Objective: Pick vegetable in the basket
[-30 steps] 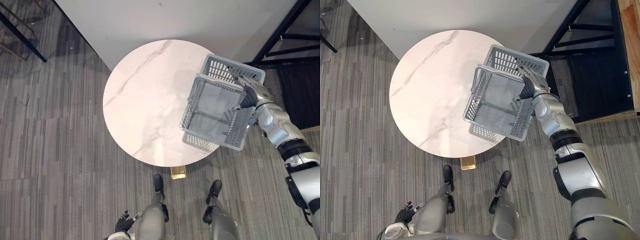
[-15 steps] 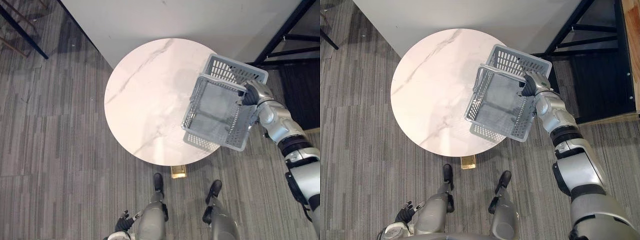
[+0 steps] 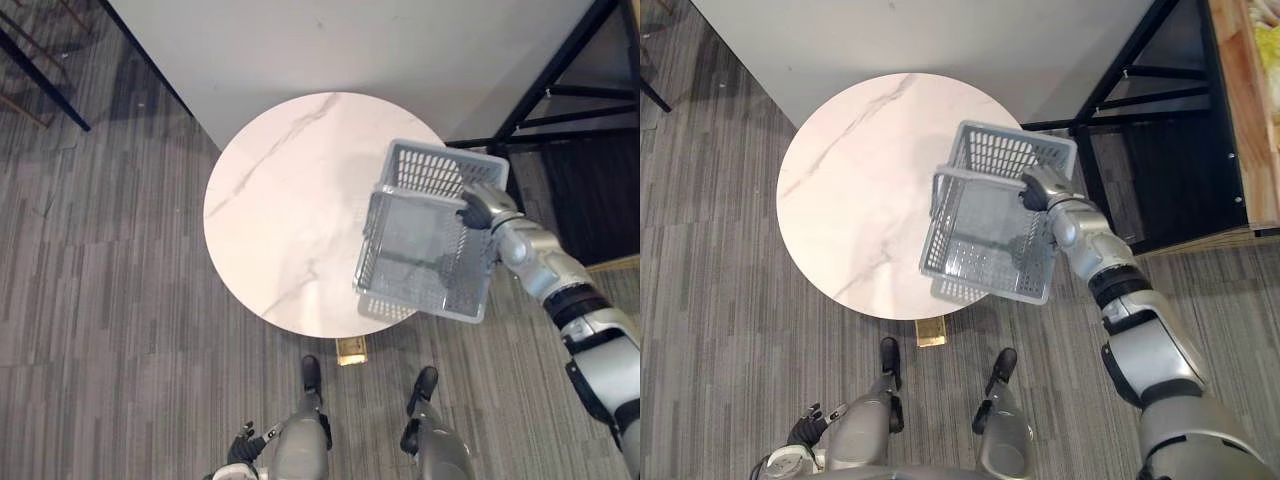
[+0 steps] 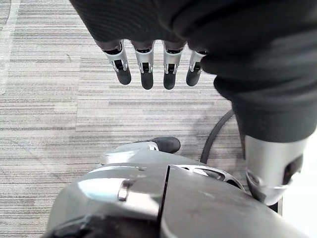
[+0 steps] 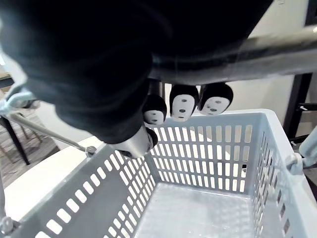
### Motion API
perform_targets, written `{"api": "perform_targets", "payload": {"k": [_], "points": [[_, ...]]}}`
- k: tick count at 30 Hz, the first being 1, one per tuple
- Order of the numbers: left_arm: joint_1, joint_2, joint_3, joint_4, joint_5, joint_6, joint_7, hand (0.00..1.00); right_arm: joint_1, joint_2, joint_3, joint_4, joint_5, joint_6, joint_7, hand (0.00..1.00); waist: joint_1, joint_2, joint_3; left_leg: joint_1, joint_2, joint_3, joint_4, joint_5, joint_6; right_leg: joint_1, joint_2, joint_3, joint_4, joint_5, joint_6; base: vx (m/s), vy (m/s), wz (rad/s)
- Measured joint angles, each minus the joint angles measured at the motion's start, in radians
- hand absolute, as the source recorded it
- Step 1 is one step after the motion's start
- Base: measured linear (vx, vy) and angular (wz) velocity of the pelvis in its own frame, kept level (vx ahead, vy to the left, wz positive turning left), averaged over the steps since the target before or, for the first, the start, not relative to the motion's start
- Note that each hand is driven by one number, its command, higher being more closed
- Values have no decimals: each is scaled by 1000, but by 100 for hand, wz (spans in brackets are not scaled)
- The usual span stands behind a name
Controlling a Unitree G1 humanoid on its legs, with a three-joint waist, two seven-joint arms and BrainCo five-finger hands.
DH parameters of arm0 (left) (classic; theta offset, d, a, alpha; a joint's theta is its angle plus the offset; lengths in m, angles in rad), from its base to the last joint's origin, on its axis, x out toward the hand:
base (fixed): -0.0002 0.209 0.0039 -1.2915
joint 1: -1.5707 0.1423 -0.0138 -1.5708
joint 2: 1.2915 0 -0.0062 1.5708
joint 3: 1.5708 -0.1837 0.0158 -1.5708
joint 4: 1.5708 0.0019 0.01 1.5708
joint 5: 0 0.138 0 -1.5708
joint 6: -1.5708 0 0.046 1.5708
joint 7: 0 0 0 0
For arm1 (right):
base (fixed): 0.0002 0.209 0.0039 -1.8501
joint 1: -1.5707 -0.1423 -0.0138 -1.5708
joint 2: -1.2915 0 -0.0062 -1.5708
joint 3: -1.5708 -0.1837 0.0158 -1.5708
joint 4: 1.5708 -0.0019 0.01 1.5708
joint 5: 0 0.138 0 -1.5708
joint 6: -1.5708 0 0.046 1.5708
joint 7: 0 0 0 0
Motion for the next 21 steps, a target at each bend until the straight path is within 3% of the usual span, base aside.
{"api": "perform_targets", "payload": {"k": [5, 9, 17, 21], "points": [[2, 19, 3, 3, 40, 6, -10, 0, 149, -44, 36, -173, -1, -42, 33, 100, -11, -42, -28, 34, 1, 18, 0, -1, -1, 16, 1, 28, 0, 3, 4, -18, 2, -12], [23, 33, 12, 14, 82, 19, -29, 0, 256, -96, 36, -293, 9, -71, 58, 100, -29, -70, -110, 51, 3, 46, 0, -7, -3, 15, 5, 56, -4, 5, 7, 10, 1, -16], [59, 30, 23, 47, 125, 24, -35, 0, 368, -191, 36, -412, 33, -118, 91, 100, -48, -65, -205, 84, 14, 95, -4, -22, -16, 16, 20, 105, -12, 6, 12, 5, -5, -21], [70, 25, 61, 50, 128, 25, -43, 0, 413, -217, 34, -443, 50, -121, 102, 100, -50, -59, -223, 90, 23, 96, -3, -23, -17, 21, 29, 107, -13, 6, 11, 7, -12, -3]]}}
